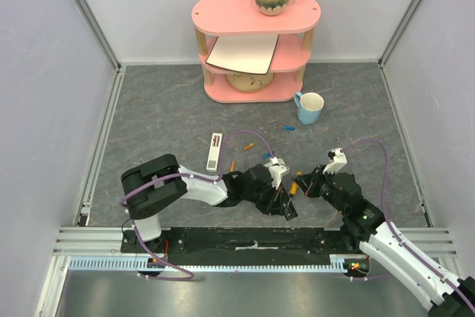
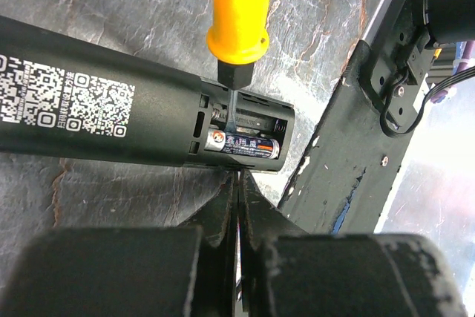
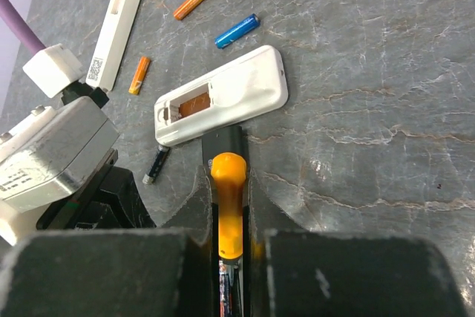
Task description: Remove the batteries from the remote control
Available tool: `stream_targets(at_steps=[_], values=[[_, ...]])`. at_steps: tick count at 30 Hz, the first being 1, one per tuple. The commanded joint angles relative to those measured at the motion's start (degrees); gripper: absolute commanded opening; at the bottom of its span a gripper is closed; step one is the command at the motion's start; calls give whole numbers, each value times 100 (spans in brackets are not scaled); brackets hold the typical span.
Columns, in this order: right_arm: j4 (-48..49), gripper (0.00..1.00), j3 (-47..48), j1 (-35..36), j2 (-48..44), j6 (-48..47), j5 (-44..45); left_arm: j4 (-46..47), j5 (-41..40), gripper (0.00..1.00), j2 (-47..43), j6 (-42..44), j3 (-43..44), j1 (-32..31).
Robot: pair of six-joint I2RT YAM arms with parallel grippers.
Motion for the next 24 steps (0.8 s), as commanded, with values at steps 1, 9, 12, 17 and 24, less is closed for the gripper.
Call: stream_targets(at_steps=[1,9,12,17,24], values=[[623,0,-222,51,148,654,-602,-43,-253,2,251,82,149,47],[624,0,-12,42,262,680,-717,-70,-359,2,189,56,35,126],[615,0,-29,42,350,592,-647,-70,-385,2,128,47,-17,144],[993,0,41,51,631,522,-568,-184,-447,2,-144,47,-114,179],[931,0,507,42,948,31,-269,-369,-491,12,-680,231,-167,179]])
